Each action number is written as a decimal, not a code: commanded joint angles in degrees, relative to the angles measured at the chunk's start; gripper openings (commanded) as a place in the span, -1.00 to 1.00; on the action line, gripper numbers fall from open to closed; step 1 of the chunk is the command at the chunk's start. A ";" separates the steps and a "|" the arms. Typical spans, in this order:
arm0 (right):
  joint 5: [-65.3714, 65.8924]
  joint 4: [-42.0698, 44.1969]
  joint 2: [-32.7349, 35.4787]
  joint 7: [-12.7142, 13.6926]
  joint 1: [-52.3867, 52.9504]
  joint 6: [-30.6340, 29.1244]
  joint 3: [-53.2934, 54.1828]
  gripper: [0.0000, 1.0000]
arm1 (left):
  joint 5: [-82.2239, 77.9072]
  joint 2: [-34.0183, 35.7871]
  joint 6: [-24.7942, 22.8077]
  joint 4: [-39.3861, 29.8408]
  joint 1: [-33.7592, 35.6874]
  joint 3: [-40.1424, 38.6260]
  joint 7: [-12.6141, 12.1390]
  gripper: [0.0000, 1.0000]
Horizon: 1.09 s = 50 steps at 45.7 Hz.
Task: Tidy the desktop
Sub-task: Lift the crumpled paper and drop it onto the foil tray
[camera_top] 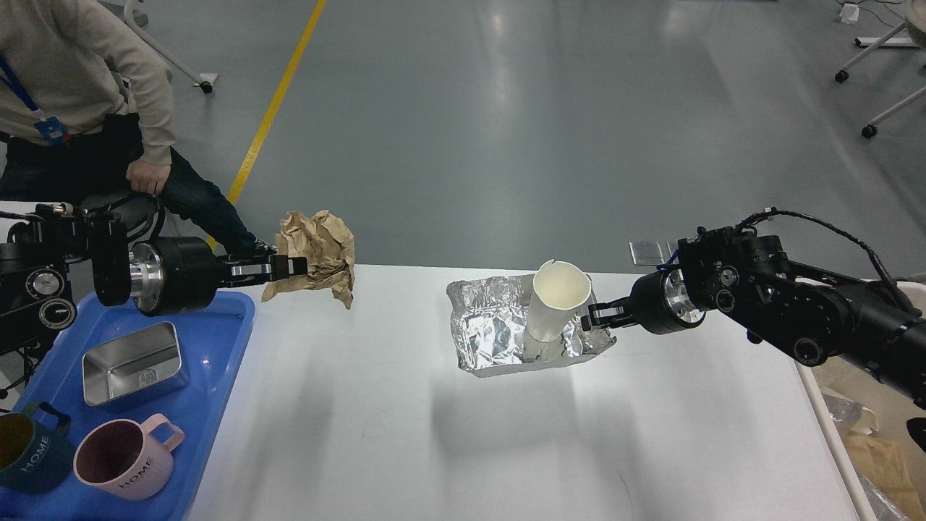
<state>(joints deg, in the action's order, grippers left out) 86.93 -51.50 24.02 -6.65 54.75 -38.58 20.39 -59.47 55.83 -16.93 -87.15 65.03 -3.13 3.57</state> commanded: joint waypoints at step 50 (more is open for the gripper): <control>0.00 -0.01 -0.38 -0.03 0.00 0.00 0.00 -1.00 | -1.26 -26.21 0.05 12.88 -0.78 2.43 2.58 -0.99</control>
<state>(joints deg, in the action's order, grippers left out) 86.93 -51.45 23.36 -6.68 54.74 -38.58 20.39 -60.73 32.35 -16.87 -76.11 64.37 -0.76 5.91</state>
